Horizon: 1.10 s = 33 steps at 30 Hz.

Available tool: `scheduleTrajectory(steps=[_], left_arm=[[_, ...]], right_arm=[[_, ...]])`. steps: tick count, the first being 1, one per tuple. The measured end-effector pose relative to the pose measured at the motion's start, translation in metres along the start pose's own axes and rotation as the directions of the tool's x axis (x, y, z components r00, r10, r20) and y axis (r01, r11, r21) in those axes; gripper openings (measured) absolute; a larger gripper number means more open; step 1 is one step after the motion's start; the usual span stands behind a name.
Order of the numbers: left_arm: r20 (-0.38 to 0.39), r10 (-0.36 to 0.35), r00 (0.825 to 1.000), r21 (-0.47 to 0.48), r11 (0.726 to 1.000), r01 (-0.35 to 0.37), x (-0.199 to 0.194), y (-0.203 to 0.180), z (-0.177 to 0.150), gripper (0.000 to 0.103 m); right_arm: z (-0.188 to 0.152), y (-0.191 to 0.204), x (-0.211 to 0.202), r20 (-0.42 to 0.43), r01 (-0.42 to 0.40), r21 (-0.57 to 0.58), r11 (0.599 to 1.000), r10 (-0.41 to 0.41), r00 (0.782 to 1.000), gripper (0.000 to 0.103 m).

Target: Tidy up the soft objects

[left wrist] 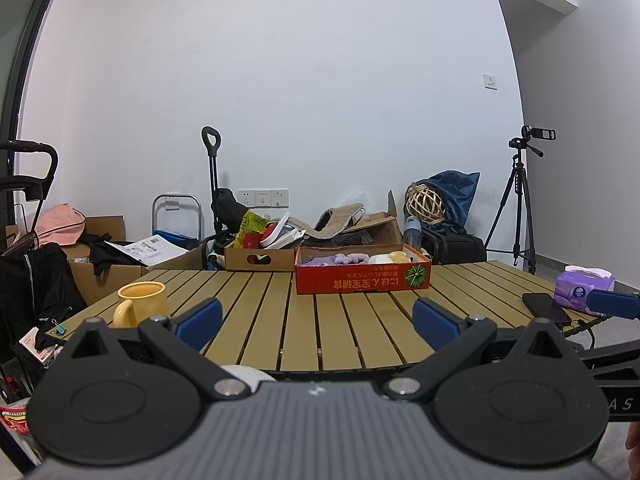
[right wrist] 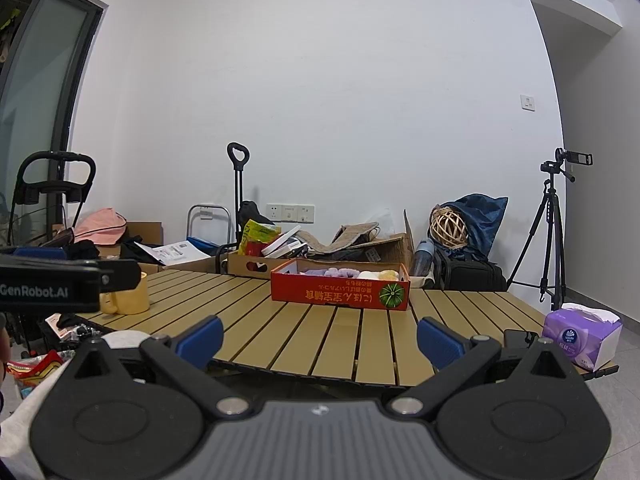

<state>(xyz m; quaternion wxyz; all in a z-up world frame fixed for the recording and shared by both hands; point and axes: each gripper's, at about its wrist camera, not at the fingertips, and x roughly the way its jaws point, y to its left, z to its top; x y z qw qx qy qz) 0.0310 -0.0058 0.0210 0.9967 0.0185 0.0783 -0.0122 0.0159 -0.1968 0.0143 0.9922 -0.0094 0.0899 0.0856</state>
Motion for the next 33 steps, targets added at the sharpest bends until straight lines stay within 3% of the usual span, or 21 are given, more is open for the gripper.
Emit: scheduleTrajectory(steps=[33], left_arm=[[0.015,0.007,1.000,0.011,1.000,-0.008,-0.0021,-0.0036,0.0058,0.103]], right_arm=[[0.0062,-0.0009,-0.0044,0.018,0.011,-0.008,1.000,-0.011,1.000,0.103]])
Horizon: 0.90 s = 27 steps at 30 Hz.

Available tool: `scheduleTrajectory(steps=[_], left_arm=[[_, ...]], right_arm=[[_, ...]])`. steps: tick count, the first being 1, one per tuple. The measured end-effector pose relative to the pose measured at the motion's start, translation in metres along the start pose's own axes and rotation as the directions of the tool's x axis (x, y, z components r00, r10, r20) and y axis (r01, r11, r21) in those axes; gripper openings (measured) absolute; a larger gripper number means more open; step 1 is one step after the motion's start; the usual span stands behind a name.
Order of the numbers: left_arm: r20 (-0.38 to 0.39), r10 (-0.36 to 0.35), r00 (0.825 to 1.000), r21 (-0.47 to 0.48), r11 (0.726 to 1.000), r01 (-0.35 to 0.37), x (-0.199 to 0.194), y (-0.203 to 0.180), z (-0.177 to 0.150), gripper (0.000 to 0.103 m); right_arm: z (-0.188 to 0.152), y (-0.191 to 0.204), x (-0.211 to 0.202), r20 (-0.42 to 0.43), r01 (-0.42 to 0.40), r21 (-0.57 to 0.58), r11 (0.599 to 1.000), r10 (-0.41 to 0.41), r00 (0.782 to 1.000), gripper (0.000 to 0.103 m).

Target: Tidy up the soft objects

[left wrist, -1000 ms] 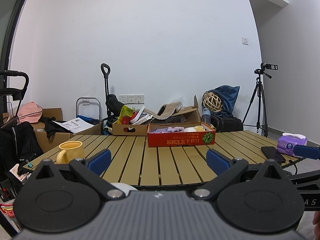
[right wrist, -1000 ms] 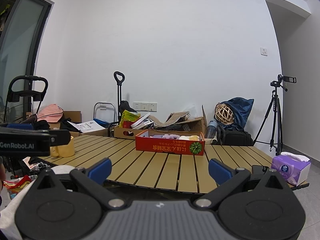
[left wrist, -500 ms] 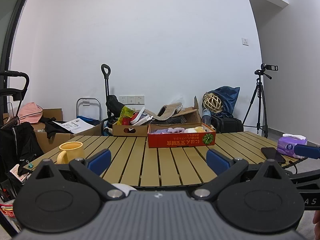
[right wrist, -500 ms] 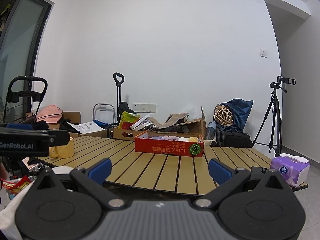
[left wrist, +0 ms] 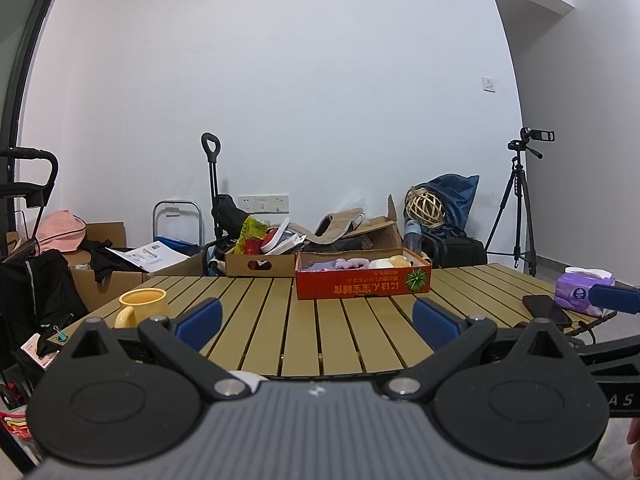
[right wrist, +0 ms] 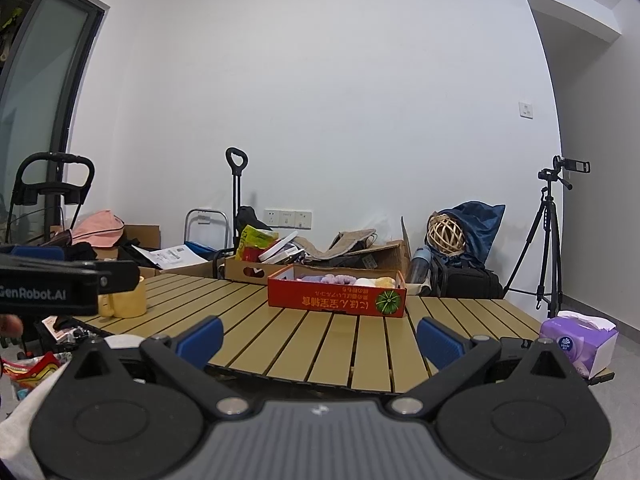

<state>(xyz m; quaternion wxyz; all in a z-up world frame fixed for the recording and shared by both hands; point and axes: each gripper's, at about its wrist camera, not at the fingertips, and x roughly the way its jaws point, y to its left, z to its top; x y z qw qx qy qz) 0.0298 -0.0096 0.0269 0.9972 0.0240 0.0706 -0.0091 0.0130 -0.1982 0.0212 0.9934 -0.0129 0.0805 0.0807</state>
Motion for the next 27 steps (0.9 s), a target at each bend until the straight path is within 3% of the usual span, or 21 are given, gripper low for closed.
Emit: scheduleTrajectory(steps=[27], left_arm=[[0.023,0.007,1.000,0.013,1.000,-0.007,-0.0027,-0.0083,-0.0033,0.103]], right_arm=[[-0.0008,0.0023,-0.0001,0.003,0.001,-0.007,1.000,-0.001,1.000,0.103]])
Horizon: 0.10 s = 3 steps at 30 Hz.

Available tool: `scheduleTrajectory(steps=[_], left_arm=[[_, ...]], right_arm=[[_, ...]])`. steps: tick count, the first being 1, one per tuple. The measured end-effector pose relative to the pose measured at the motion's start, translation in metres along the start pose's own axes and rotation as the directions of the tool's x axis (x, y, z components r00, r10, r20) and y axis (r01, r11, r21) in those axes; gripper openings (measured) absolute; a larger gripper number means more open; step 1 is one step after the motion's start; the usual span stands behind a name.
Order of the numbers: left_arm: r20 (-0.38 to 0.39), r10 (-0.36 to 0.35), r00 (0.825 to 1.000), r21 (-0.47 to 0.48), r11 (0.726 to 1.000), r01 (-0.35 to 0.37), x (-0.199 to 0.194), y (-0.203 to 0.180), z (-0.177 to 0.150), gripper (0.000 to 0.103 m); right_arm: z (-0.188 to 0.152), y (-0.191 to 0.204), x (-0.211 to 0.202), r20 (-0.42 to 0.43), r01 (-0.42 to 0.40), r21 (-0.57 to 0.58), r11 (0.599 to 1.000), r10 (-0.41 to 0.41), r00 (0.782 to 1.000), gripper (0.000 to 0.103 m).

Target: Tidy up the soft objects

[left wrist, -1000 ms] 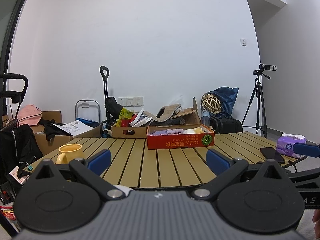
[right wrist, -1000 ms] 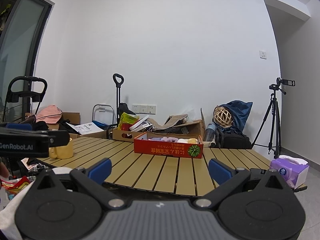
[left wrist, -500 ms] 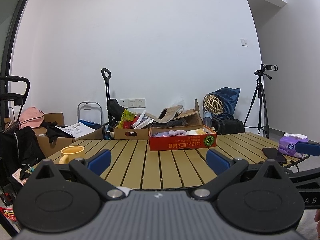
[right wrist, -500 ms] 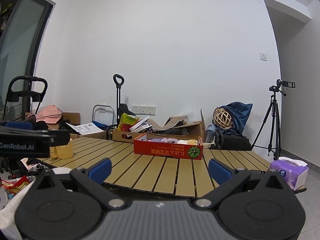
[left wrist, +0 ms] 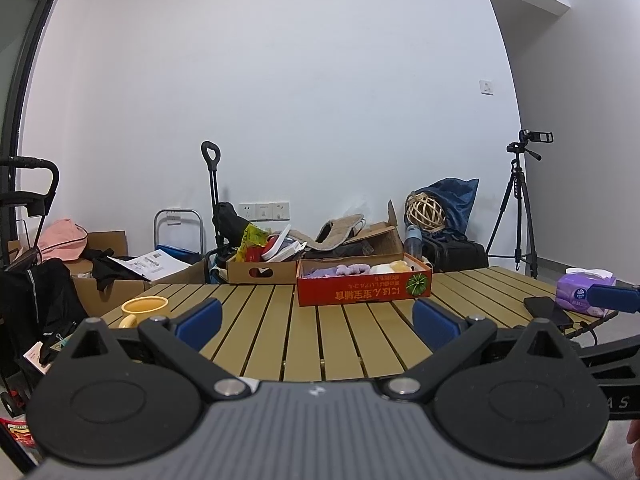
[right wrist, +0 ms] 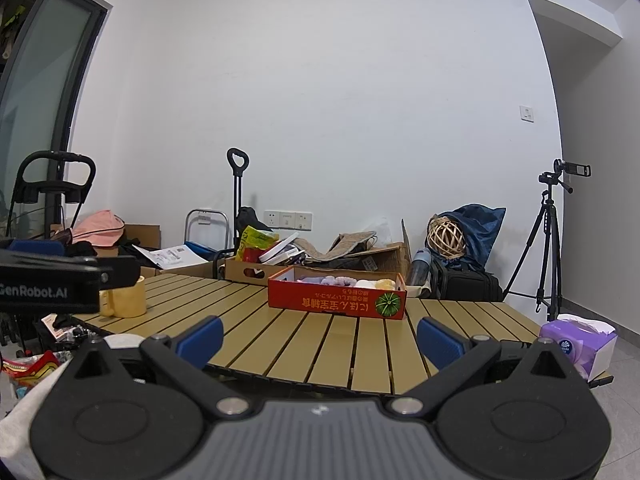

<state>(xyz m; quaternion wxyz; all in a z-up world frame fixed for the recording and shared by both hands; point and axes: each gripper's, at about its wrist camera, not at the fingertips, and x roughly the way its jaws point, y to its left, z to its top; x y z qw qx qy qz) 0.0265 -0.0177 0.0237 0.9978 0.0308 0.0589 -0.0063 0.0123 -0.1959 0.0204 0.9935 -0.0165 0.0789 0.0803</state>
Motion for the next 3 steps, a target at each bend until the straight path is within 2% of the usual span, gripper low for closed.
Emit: scheduleTrajectory(steps=[3], left_arm=[[0.007,0.007,1.000,0.002,1.000,-0.007,-0.0015,-0.0011,-0.0004,0.103]], right_arm=[[-0.0001,-0.0009,0.0002,0.000,0.000,0.000,1.000,0.000,1.000,0.103]])
